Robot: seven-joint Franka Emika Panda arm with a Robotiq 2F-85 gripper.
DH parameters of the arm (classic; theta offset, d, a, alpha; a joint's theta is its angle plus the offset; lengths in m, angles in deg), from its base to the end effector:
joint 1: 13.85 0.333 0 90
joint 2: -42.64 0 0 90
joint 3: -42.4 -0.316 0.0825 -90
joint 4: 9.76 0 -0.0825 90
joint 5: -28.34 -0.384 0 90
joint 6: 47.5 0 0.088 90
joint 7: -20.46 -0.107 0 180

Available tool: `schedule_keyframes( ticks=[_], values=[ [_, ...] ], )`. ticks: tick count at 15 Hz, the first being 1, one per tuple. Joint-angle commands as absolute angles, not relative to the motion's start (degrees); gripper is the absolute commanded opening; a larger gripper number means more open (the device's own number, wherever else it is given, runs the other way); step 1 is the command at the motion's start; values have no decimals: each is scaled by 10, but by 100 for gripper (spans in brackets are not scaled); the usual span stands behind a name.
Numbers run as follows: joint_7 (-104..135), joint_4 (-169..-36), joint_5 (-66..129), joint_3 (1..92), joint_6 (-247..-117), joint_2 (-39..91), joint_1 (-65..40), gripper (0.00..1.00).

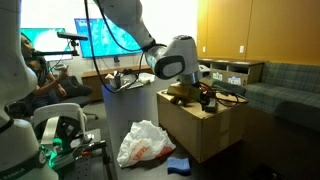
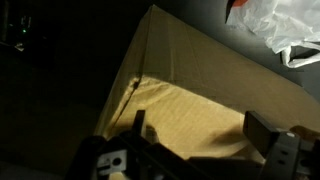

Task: Pick up all the objects on the table and put them on the box, then pick up all the object on the box and put them on the table

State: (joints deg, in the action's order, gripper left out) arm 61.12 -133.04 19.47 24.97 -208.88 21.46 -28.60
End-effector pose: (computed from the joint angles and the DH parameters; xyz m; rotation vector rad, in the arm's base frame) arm 0.5972 0.0161 0.2651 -2.9019 -0.8672 -0.5277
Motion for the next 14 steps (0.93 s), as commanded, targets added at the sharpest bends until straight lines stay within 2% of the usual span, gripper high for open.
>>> schedule_keyframes(
  ticks=[1,14],
  values=[
    [630,-1306,169,244,-2081,210,-287,100],
    [633,-1185,180,254,-2008,144,-264,100]
  ],
)
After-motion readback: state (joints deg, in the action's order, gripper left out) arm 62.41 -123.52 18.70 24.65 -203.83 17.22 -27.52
